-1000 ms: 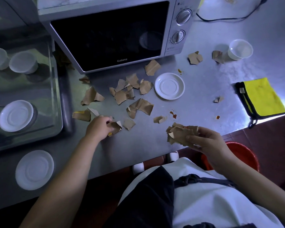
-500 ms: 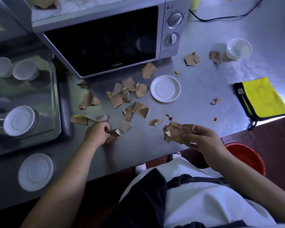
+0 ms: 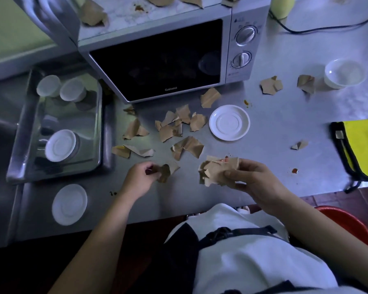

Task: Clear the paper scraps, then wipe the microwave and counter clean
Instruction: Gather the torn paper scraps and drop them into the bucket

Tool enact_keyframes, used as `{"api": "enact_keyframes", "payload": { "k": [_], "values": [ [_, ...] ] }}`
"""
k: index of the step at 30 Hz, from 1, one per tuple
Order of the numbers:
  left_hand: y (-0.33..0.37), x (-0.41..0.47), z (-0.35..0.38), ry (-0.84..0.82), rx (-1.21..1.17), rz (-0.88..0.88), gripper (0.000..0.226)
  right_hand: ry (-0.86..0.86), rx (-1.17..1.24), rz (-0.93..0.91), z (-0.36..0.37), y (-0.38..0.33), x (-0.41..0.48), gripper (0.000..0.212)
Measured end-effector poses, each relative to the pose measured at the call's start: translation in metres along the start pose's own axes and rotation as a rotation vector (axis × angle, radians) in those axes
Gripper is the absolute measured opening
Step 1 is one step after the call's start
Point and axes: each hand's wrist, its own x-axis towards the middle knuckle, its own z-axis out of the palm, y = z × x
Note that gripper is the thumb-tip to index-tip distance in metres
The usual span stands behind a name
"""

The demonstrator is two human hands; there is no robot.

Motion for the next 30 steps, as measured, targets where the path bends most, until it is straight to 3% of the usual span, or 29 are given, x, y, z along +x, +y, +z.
{"api": "enact_keyframes", "payload": {
  "k": [4,8,12,18,26,30],
  "values": [
    [0.043,-0.025,0.000,-0.122,-0.090,0.097,0.030,-0.169,-0.173,-0.104,0.006,-0.014,0.005,0.011],
    [0.085,-0.045,-0.003,-0.211,0.008,0.179,0.030,-0.182,-0.394,-0.227,0.014,-0.026,0.009,0.014],
    [0.113,-0.061,-0.001,-0.244,-0.096,0.243,0.026,-0.222,-0.557,-0.282,0.017,-0.035,0.006,0.009],
    [0.119,-0.075,0.006,-0.347,-0.314,0.241,0.024,-0.217,-0.435,-0.265,0.017,-0.029,0.002,0.009],
    [0.098,-0.081,0.005,-0.383,-0.570,0.169,0.046,-0.140,-0.332,-0.290,0.032,-0.016,0.002,0.027],
    [0.081,-0.080,0.006,-0.370,-0.656,0.108,0.016,-0.055,-0.366,-0.271,0.040,-0.009,0.001,0.026]
  ]
}}
